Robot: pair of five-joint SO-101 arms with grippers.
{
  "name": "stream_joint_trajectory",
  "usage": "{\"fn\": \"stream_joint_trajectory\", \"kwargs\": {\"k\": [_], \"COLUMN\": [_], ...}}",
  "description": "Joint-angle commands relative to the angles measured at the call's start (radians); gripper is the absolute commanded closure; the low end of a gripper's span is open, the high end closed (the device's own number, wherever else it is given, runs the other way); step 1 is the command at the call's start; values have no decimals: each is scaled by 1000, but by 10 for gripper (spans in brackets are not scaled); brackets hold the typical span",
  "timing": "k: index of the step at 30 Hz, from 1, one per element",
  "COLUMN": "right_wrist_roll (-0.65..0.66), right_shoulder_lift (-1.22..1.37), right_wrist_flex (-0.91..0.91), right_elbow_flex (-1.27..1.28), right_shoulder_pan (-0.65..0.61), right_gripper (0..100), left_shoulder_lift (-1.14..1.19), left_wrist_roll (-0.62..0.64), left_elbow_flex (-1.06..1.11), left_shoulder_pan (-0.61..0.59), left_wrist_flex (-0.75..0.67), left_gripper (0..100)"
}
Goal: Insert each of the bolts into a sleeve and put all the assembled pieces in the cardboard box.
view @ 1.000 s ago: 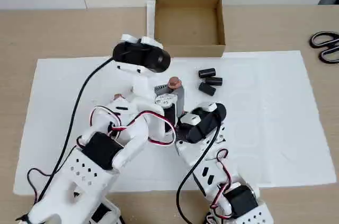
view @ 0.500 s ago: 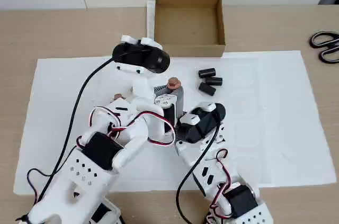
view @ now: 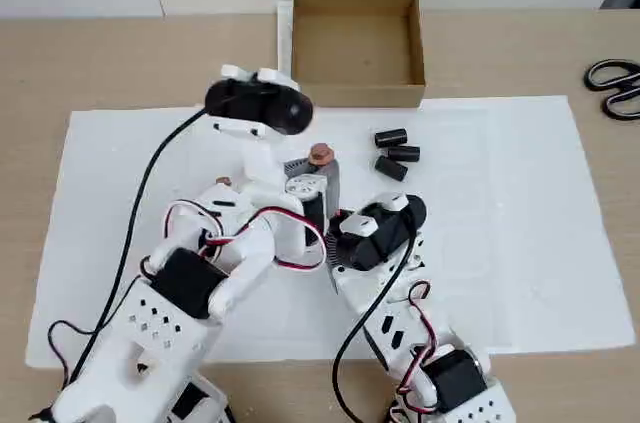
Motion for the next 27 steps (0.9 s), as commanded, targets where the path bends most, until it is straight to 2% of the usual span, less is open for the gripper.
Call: {"fn": "stream_joint_trajectory", "kwargs": {"k": [1, 27], "right_wrist_roll": [-8, -8], "right_shoulder_lift": [-12, -12], "right_wrist_flex": [-25, -25], "right_elbow_flex": [-9, -8], "right_shoulder_pan": [-4, -2], "right_gripper": [995, 995], "left_shoulder_lift": [-31, -23], "left_wrist_roll": [-5, -5], "left_elbow_flex": [-10, -4], "left_shoulder_pan": [-11, 34], "left_wrist_flex": [-8, 0], "left_gripper": [994, 994]}}
